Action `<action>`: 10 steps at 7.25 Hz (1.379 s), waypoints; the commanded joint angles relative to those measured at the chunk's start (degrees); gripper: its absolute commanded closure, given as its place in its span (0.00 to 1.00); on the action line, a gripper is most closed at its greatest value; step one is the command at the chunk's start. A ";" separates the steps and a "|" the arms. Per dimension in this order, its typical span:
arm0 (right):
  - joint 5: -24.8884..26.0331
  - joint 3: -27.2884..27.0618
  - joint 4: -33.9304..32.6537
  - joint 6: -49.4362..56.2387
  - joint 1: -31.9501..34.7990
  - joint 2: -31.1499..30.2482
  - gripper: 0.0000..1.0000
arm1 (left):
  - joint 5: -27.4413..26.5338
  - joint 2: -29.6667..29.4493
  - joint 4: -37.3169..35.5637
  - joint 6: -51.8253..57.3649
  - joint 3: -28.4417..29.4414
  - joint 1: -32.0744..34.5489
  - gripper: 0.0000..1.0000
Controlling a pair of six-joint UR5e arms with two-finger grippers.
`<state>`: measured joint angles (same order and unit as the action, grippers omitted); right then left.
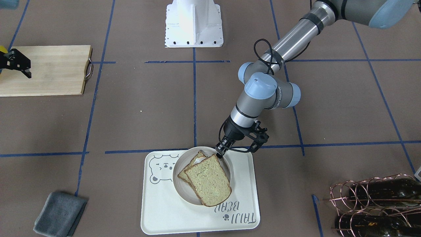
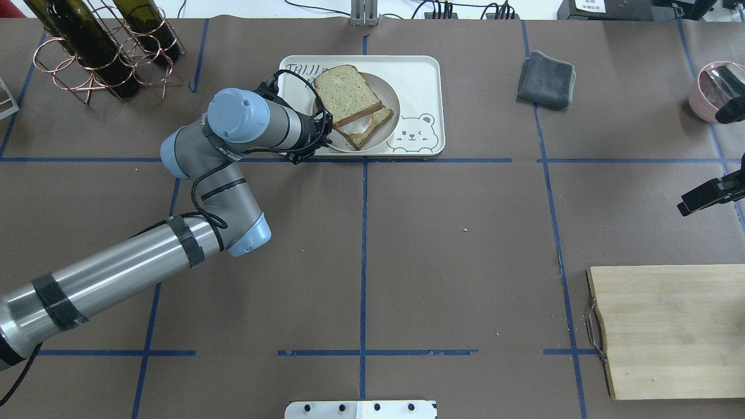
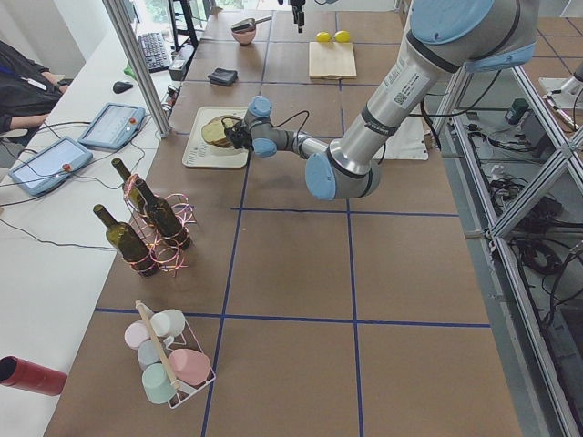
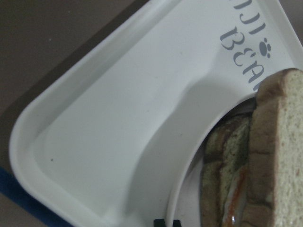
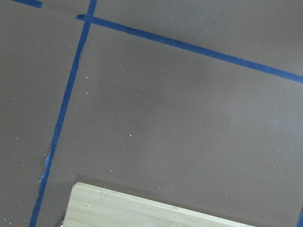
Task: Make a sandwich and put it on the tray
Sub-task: 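Lift the plate with the left gripper and carry it onto the tray, then lower the plate onto the tray and open the left gripper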
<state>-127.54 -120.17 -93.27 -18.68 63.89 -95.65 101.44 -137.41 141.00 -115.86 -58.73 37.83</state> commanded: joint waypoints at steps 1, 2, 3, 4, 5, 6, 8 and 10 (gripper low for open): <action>0.01 0.72 -0.07 -0.04 1.32 -0.07 0.00 | -0.81 -1.10 0.24 -0.15 1.87 -0.04 1.00; 0.18 1.08 0.02 -0.30 1.85 0.02 0.00 | -0.55 -1.19 0.15 0.72 1.26 0.05 0.59; 0.19 1.08 0.02 -0.56 2.20 0.19 0.00 | 0.24 -1.10 0.06 2.29 -0.58 0.57 0.01; 0.27 1.17 0.02 -0.56 2.20 0.20 0.00 | 0.85 -0.84 -0.55 3.44 -2.25 1.10 0.00; 0.27 1.08 0.11 -0.65 2.20 0.20 0.00 | 2.25 -0.58 -0.56 3.80 -2.96 1.89 0.00; 0.27 1.08 0.11 -0.74 2.73 0.20 0.00 | 6.79 2.12 -2.21 5.54 -7.40 3.46 0.00; 0.27 0.64 0.20 -1.17 4.22 0.81 0.00 | 9.56 11.24 -11.41 14.73 -22.92 4.79 0.00; 0.98 2.30 0.63 -1.09 5.45 1.42 0.00 | 9.56 20.99 -20.64 27.55 -38.13 6.54 0.00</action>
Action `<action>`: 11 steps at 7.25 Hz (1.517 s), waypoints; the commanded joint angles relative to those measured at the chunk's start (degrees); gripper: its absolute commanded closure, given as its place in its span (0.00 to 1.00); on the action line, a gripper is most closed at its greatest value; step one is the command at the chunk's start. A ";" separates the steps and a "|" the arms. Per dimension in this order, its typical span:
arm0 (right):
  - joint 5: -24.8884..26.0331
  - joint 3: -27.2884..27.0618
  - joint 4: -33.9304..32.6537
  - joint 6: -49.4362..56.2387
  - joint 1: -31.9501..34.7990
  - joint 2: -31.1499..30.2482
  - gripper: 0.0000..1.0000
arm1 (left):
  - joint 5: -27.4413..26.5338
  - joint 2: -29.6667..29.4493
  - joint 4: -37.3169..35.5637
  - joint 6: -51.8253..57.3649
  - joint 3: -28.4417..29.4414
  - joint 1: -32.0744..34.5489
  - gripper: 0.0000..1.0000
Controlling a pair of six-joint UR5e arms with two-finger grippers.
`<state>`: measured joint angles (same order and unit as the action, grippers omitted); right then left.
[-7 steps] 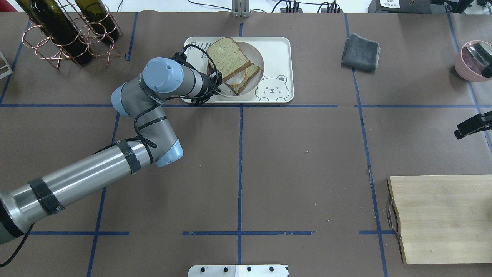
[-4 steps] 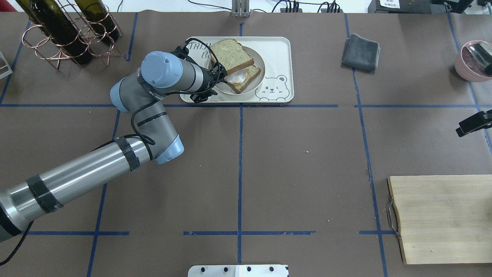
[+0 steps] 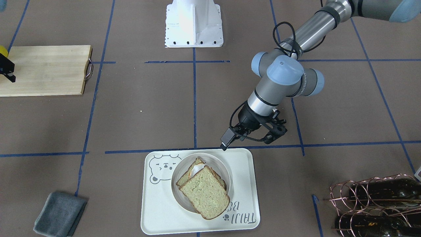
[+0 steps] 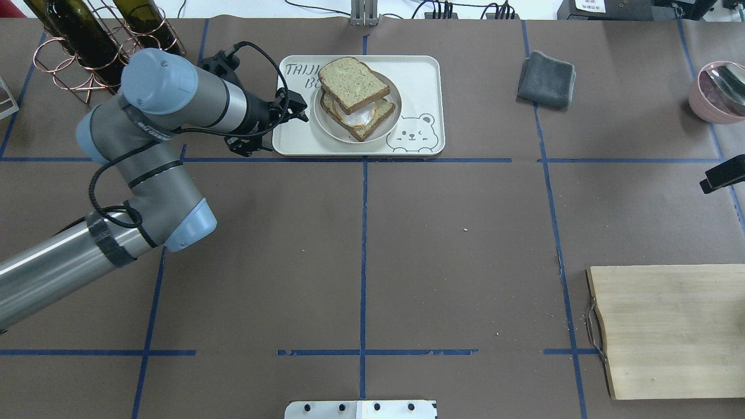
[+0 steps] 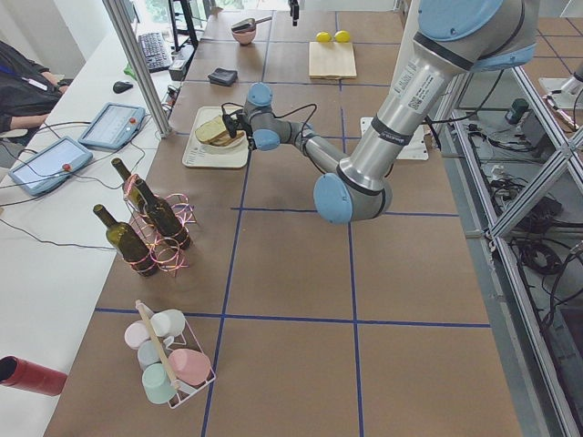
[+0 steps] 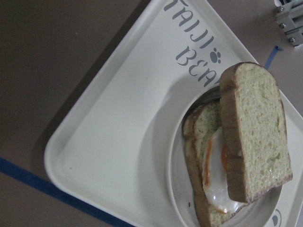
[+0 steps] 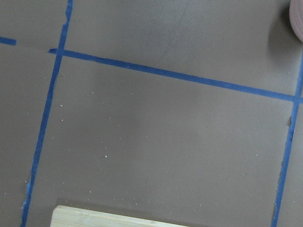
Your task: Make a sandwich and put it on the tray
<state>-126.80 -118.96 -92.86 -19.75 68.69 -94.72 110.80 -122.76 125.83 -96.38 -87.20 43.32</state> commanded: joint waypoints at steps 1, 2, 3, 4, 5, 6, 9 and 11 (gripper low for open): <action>0.42 2.23 0.23 0.06 1.09 0.33 0.00 | 0.38 11.79 -8.90 15.88 -15.57 2.80 0.00; 0.68 4.15 0.23 0.15 2.83 -0.02 0.00 | 1.86 15.59 -11.98 24.05 -18.76 5.95 0.00; -0.02 6.87 0.23 0.67 7.72 -0.46 0.00 | 4.83 19.10 -13.40 33.61 -19.58 10.94 0.00; -1.85 8.55 0.23 2.59 11.51 -0.98 0.00 | 8.52 22.62 -13.76 44.93 -19.06 16.21 0.00; -5.26 9.52 0.23 5.74 13.73 -1.77 0.00 | 10.99 25.44 -15.42 56.53 -18.62 21.31 0.00; -7.12 10.75 0.23 9.78 16.27 -1.78 0.00 | 11.80 26.60 -21.18 68.13 -18.62 26.76 0.00; -11.01 13.49 0.23 16.06 20.16 -1.78 0.00 | 13.20 28.35 -37.03 94.30 -16.17 40.39 0.00; -11.01 13.49 0.23 15.45 20.51 -1.69 0.00 | 22.30 32.74 -36.62 102.84 -8.98 46.91 0.00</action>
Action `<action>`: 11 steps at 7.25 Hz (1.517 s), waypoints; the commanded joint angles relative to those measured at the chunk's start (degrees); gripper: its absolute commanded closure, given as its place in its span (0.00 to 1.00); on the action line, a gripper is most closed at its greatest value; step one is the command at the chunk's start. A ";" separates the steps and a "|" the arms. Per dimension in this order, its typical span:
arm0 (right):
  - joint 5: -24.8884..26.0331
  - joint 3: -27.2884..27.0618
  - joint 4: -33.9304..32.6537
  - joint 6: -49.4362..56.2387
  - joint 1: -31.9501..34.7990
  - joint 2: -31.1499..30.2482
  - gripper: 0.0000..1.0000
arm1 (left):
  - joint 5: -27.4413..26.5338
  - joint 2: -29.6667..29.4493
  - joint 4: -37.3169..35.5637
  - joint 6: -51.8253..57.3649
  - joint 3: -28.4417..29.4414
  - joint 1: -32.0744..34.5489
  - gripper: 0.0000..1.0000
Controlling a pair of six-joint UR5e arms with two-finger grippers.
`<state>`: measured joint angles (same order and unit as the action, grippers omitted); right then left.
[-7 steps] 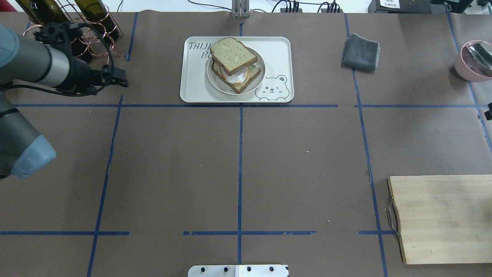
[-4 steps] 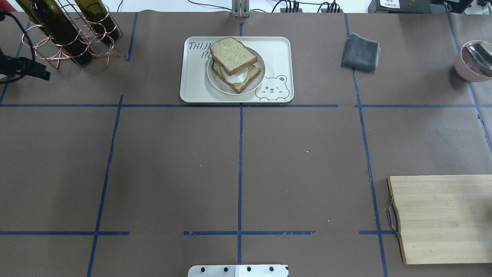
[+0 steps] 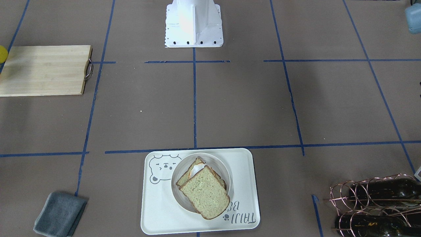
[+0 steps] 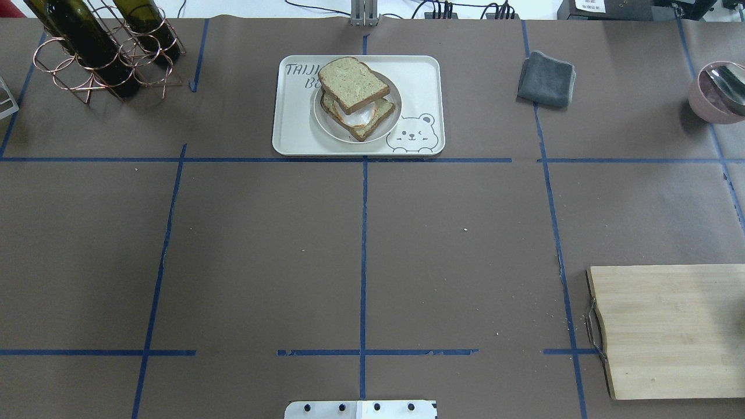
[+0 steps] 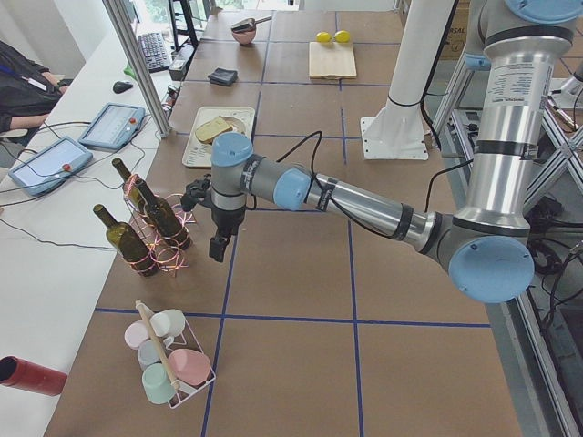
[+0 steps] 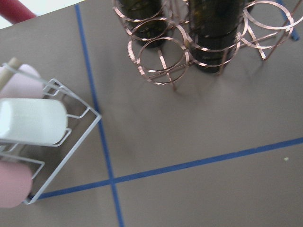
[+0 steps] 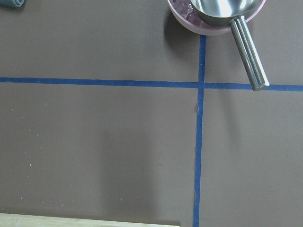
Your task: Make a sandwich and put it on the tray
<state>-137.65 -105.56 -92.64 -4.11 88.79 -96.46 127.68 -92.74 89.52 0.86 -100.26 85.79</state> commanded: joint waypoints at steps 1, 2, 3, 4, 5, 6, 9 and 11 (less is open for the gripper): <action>-0.07 0.17 0.00 -0.37 0.59 0.04 0.00 | 7.48 5.27 -0.40 6.43 4.71 5.08 0.00; 0.10 0.09 0.09 -0.11 0.76 0.04 0.00 | 8.02 6.86 -0.23 6.17 4.89 5.09 0.00; 0.19 0.17 0.09 -0.29 0.77 0.04 0.00 | 8.03 6.96 -0.22 6.08 5.51 5.09 0.00; 0.10 0.18 0.00 -0.37 0.85 0.04 0.00 | 8.11 6.88 -0.22 6.00 5.51 5.09 0.00; 0.02 0.18 0.00 -0.37 0.94 0.04 0.00 | 8.11 6.79 -0.31 5.91 5.51 5.00 0.00; -0.16 0.26 -0.09 -0.37 1.03 -0.05 0.00 | 8.20 6.79 -0.40 5.82 5.42 5.00 0.00; -3.83 7.18 0.09 0.50 4.62 0.65 0.00 | 8.20 6.79 -0.49 5.73 4.98 5.09 0.00; -3.33 8.96 4.19 2.08 4.72 -0.22 0.00 | 8.11 6.79 -0.49 5.73 4.98 5.09 0.00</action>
